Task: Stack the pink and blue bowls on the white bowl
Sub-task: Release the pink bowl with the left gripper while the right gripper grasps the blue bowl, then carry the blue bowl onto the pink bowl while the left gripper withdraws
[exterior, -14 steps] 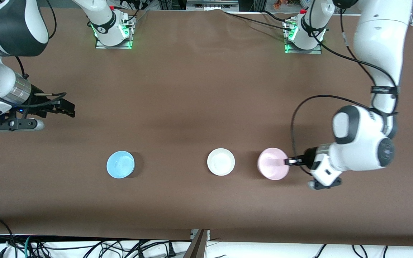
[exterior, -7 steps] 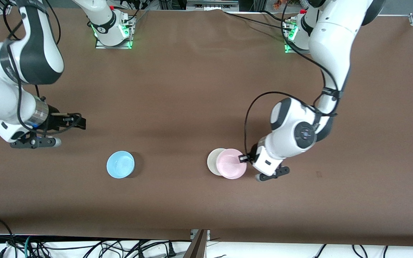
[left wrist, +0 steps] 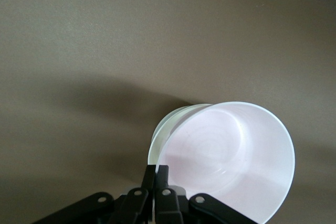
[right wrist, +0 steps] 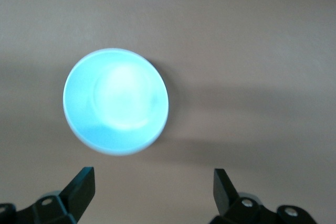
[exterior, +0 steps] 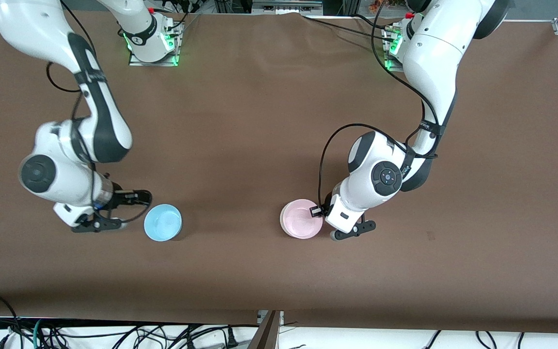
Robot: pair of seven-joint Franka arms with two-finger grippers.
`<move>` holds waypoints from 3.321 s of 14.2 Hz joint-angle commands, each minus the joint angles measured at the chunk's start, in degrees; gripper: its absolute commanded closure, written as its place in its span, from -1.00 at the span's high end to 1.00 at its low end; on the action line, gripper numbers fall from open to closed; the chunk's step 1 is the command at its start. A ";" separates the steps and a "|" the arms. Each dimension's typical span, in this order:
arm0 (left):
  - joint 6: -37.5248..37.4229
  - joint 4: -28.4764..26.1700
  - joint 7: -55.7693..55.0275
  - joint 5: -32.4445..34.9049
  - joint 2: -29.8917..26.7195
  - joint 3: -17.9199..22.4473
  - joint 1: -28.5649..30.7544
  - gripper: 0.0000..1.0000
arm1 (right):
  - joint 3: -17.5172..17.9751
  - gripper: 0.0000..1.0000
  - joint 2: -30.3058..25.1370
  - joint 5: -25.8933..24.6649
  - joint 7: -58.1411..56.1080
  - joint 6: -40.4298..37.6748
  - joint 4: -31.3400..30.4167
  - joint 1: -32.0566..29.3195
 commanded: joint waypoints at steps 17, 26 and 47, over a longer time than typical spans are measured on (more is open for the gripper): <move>1.90 1.11 -3.17 1.49 4.37 -0.18 -1.06 -1.00 | -0.09 -0.53 10.62 1.22 -2.21 6.29 6.51 -0.78; -9.59 1.64 -4.14 1.13 -2.74 0.08 3.93 1.00 | 0.09 -1.00 9.92 1.49 -2.21 5.67 6.86 -0.61; -47.76 -1.53 27.77 12.46 -33.60 4.31 21.70 1.00 | 3.34 -1.00 19.49 3.07 52.62 3.89 29.80 26.46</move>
